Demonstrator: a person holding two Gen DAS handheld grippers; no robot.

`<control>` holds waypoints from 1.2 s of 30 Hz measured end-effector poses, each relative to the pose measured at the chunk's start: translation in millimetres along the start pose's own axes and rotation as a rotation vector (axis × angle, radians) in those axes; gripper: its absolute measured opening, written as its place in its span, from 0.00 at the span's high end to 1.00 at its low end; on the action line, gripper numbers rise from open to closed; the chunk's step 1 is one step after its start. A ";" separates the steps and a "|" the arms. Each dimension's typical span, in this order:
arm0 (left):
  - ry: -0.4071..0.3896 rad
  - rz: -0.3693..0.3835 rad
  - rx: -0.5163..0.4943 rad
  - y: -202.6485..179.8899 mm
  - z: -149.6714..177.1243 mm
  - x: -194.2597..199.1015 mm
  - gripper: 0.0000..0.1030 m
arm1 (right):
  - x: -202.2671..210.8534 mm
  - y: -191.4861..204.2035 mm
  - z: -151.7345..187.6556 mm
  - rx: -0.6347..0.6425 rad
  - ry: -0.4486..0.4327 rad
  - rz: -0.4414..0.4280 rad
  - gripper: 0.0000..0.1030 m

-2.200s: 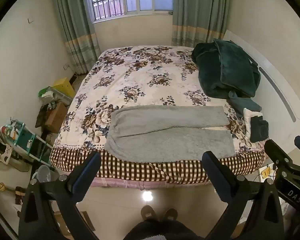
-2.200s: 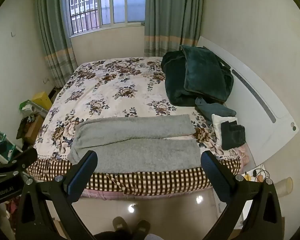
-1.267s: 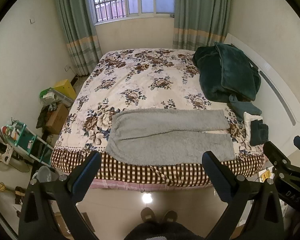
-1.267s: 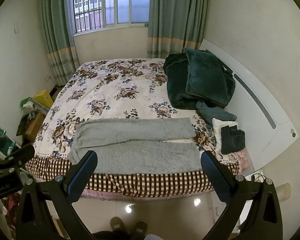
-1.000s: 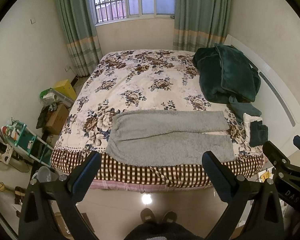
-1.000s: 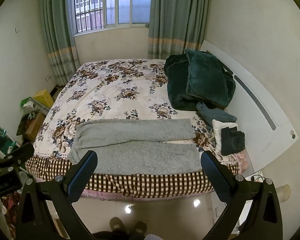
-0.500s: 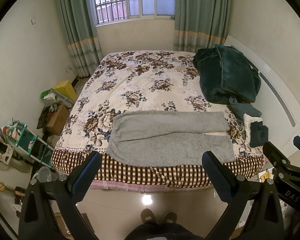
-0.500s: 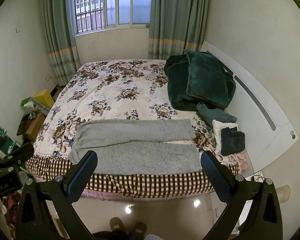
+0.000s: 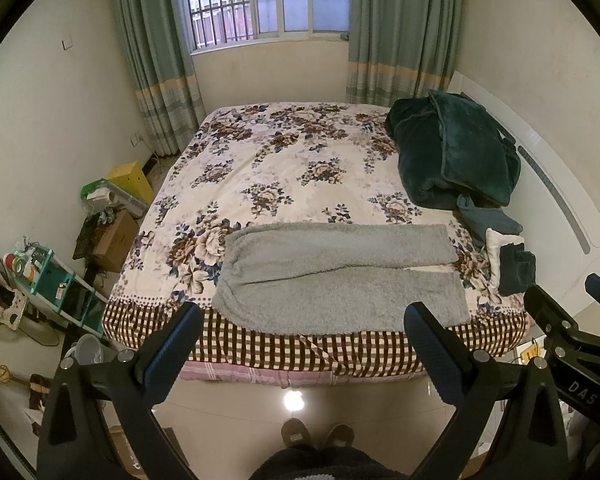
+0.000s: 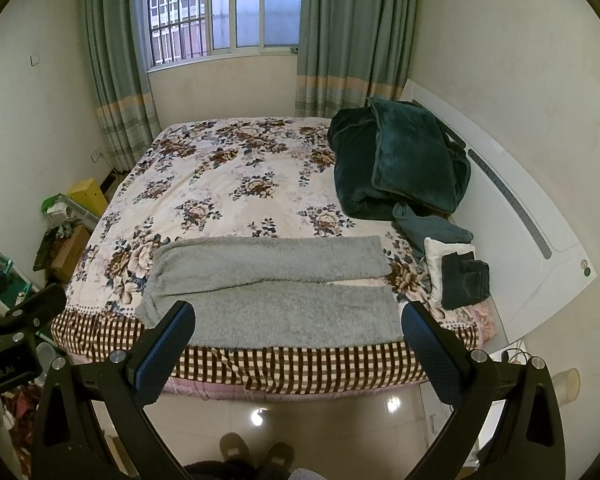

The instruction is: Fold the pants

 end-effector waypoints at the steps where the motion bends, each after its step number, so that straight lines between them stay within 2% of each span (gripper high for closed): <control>1: 0.000 0.000 0.000 -0.3 -0.4 0.2 0.00 | 0.4 0.3 -0.2 -0.001 -0.001 0.001 0.00; 29: -0.005 -0.015 0.006 5.1 -11.4 3.9 0.00 | 18.3 10.0 -16.5 -0.002 0.000 -0.014 0.00; 32: -0.019 -0.043 0.017 2.9 -10.4 -0.2 0.00 | 18.9 3.8 -19.3 -0.010 0.004 -0.025 0.00; 36: -0.051 -0.109 0.061 8.3 -22.8 -25.5 0.00 | -1.3 -8.8 -22.1 -0.034 0.000 -0.033 0.00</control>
Point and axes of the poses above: each gripper's, at about its wrist camera, not at the fingertips, and x roughly against the way its jaws point, y to its left, z to its underside, the point moved 2 cm from there along -x, roughly the way its jaws point, and after that the axes turned 5 degrees about -x, right-handed, at the moved point
